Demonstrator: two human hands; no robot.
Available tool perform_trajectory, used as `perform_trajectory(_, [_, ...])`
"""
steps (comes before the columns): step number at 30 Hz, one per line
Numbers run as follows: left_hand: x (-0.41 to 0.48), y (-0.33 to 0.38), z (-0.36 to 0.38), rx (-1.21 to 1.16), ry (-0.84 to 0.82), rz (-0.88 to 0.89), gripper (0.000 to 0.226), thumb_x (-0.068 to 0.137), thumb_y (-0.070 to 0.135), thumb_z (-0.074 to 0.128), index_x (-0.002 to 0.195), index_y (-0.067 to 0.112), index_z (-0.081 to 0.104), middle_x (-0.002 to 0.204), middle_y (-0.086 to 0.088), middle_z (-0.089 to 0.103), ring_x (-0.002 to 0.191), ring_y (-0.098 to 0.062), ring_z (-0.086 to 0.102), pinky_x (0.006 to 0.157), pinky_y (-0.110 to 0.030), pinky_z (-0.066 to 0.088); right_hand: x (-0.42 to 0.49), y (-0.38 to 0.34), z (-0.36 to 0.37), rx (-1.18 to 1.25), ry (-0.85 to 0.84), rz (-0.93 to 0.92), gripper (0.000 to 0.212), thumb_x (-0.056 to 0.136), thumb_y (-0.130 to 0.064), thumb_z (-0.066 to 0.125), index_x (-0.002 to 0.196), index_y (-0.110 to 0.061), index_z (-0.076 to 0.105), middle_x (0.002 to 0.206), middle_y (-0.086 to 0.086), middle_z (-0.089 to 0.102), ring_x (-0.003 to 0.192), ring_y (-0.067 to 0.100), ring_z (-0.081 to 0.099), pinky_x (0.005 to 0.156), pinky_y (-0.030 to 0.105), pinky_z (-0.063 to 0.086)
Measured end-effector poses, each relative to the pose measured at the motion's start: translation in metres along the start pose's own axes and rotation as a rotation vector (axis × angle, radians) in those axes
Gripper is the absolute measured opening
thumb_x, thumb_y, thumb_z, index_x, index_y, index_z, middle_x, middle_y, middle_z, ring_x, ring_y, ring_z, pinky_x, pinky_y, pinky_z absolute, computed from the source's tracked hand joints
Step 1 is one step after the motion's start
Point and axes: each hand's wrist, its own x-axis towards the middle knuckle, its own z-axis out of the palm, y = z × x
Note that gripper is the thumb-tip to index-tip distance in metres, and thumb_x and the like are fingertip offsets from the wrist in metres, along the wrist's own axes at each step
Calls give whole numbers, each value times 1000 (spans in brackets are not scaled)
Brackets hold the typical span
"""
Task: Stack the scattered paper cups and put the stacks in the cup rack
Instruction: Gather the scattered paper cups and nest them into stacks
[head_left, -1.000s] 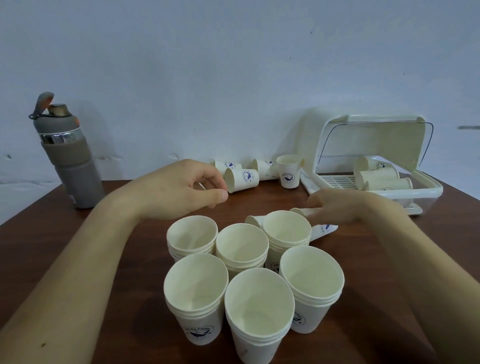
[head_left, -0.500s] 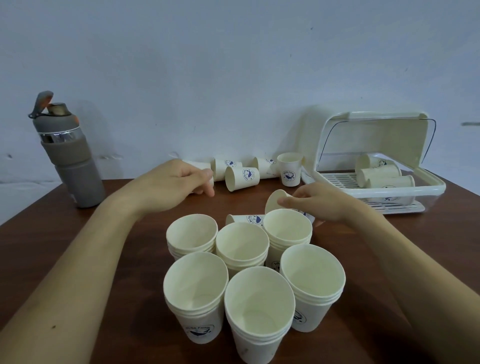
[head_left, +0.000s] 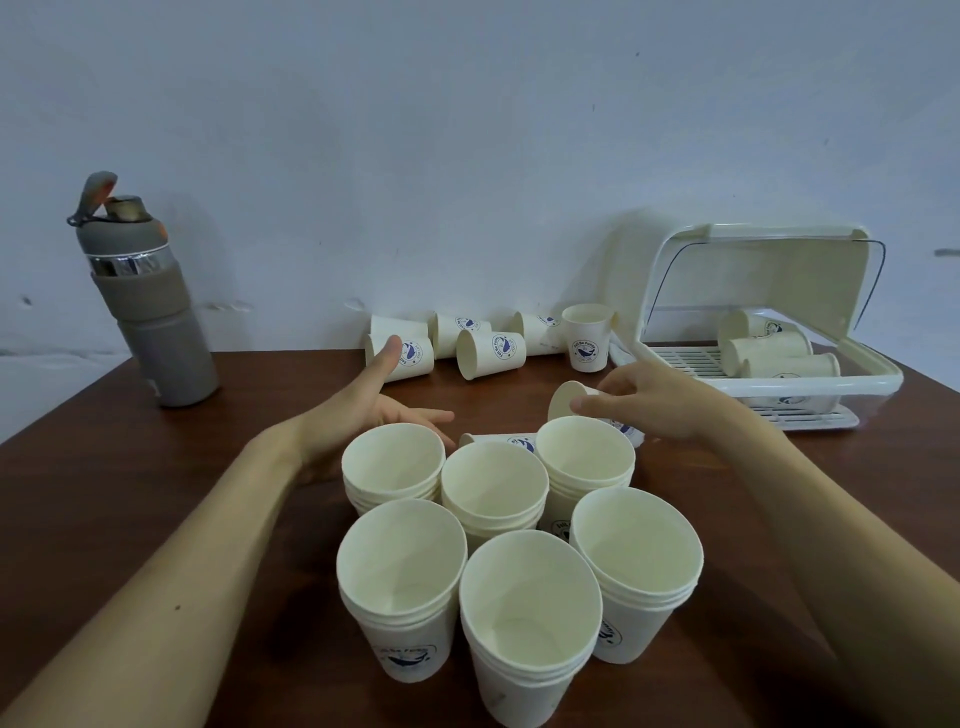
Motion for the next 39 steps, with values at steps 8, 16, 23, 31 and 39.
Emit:
perform_trajectory(8, [4,0,6,-108,-149,0,114,77,87,9,133,4,63,144,-1,59,129,-15,59,103,-31,43,-4,-2,-1,12,-8,-29,60,70,-77,59,91,-23,76,95,3,74,92,23,71,82,46,61])
perform_trajectory(16, [6,-4,-1,-193,4,101,105,85,84,14,129,4,65,129,-20,68,120,-31,65,100,-42,47,-5,-4,-3,11,24,-29,57,82,-68,62,102,-16,73,100,3,73,91,21,69,81,46,60])
perform_trajectory(23, [3,1,-17,-211,550,424,58,46,66,87,77,18,81,87,-9,78,84,-26,71,85,-48,57,-8,-15,-9,95,190,-104,50,89,-52,64,105,-6,71,100,12,74,98,29,68,95,49,51])
perform_trajectory(31, [-24,38,-5,-190,516,675,35,67,47,76,84,17,76,79,-2,72,72,-18,67,63,-31,53,-15,-25,-16,238,273,-157,35,79,-43,58,99,-18,72,96,4,72,88,22,63,84,42,51])
perform_trajectory(39, [-64,71,26,193,292,710,39,70,47,70,100,24,77,97,-3,78,89,-16,72,76,-26,53,-16,-23,-21,264,345,-141,26,87,-10,42,91,10,58,66,2,40,64,20,37,63,33,31])
